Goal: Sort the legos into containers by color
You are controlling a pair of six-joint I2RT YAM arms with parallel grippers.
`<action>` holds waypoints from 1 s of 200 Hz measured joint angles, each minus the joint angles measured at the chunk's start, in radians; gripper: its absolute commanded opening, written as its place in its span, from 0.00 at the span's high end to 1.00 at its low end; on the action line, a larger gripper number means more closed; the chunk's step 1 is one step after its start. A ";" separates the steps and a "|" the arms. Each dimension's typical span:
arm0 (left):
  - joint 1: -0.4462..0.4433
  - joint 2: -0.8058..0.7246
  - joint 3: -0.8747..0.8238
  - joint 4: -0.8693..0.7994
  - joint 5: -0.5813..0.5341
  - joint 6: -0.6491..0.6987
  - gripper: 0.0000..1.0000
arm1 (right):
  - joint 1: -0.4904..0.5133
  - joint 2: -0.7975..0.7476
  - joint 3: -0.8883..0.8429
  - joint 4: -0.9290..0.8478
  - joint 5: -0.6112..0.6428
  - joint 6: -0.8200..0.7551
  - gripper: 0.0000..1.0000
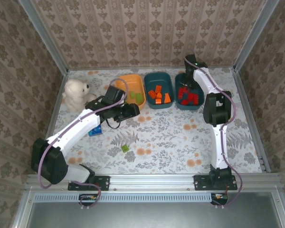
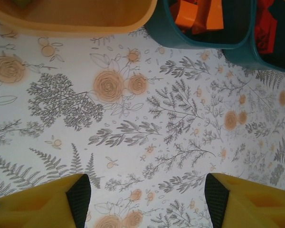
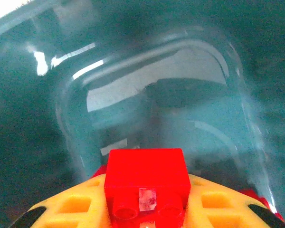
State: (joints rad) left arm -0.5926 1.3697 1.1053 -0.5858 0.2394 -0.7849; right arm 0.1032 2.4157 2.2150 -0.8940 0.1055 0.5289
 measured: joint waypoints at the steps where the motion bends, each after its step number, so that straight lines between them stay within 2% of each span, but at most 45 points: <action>1: 0.000 -0.001 -0.001 -0.001 0.000 0.000 0.32 | 0.000 0.001 0.001 0.000 0.000 0.000 0.79; 80: 0.025 -0.086 -0.060 -0.052 -0.004 0.003 0.32 | -0.013 0.061 0.071 -0.017 0.020 -0.003 0.79; 105: 0.025 -0.088 -0.065 -0.071 -0.008 0.003 0.32 | -0.022 0.062 0.071 -0.026 0.021 -0.003 0.71; 129: 0.025 -0.089 -0.070 -0.105 -0.028 0.003 0.29 | -0.029 0.068 0.074 -0.032 0.018 -0.007 0.57; 148: 0.025 -0.090 -0.080 -0.149 -0.045 0.002 0.28 | -0.030 0.074 0.084 -0.044 0.014 -0.013 0.51; 166: 0.025 -0.090 -0.096 -0.190 -0.058 0.001 0.27 | -0.031 0.074 0.092 -0.063 0.005 -0.026 0.40; 187: 0.025 -0.090 -0.117 -0.238 -0.069 -0.010 0.26 | -0.031 0.074 0.096 -0.078 -0.005 -0.029 0.39; 200: 0.024 -0.090 -0.131 -0.258 -0.073 -0.026 0.26 | -0.030 0.068 0.096 -0.084 -0.007 -0.029 0.42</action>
State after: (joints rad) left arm -0.5682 1.2797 0.9741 -0.8436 0.1661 -0.8108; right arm 0.0731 2.4836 2.3112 -0.9783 0.0982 0.4995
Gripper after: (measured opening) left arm 0.737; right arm 0.609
